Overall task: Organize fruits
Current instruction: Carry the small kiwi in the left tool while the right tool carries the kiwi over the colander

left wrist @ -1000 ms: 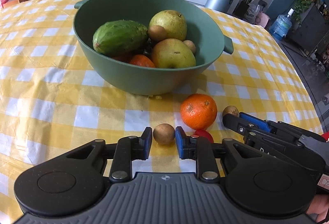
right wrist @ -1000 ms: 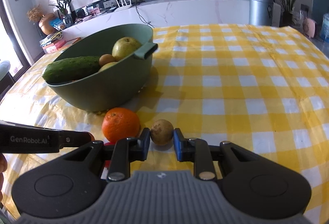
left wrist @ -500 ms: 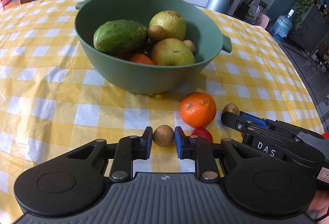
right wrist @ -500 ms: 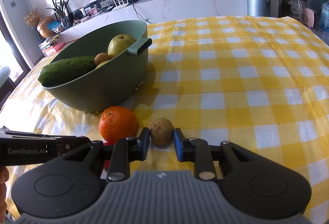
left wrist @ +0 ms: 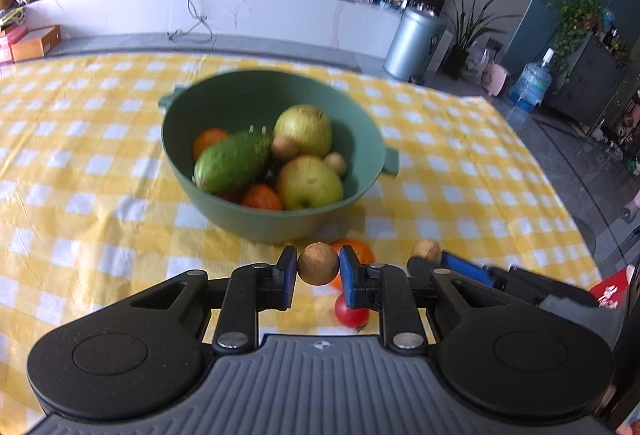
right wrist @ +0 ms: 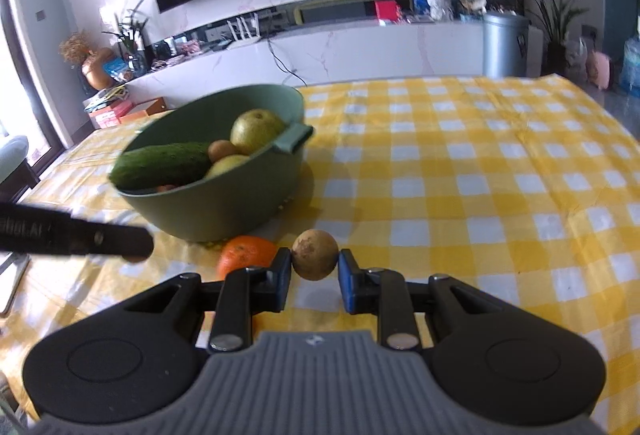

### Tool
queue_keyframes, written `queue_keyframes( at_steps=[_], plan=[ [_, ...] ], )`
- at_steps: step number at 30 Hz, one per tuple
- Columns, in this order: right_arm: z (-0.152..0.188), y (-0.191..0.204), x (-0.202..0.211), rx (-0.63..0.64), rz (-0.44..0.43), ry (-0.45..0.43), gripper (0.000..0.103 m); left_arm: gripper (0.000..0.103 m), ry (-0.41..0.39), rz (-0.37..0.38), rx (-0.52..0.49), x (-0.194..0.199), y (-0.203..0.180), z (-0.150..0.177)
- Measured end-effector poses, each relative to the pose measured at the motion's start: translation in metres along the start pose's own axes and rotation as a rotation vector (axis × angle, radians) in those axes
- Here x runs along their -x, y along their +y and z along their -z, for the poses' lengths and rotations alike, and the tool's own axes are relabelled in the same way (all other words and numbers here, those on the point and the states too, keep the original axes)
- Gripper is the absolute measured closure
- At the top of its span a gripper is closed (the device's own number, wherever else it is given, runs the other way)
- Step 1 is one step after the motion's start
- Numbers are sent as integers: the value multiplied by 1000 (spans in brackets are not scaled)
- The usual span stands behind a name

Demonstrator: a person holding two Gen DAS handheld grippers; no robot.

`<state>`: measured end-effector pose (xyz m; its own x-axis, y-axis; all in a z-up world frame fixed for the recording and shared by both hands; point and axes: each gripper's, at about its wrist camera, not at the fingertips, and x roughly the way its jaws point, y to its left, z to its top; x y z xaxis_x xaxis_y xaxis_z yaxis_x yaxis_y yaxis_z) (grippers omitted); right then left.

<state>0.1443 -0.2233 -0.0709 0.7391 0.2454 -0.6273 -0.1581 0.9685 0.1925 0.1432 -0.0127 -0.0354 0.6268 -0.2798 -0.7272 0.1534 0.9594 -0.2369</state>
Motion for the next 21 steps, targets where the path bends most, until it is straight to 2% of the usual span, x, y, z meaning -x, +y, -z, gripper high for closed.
queue_keyframes(
  at_steps=[11,21],
  plan=[
    [-27,25,22,130,-57,-65,81,78,-78,10,-30,14,-8,-28],
    [-70,33,4,269,-62,-74,81,78,-90,6,-25,0,-2,-54]
  ],
)
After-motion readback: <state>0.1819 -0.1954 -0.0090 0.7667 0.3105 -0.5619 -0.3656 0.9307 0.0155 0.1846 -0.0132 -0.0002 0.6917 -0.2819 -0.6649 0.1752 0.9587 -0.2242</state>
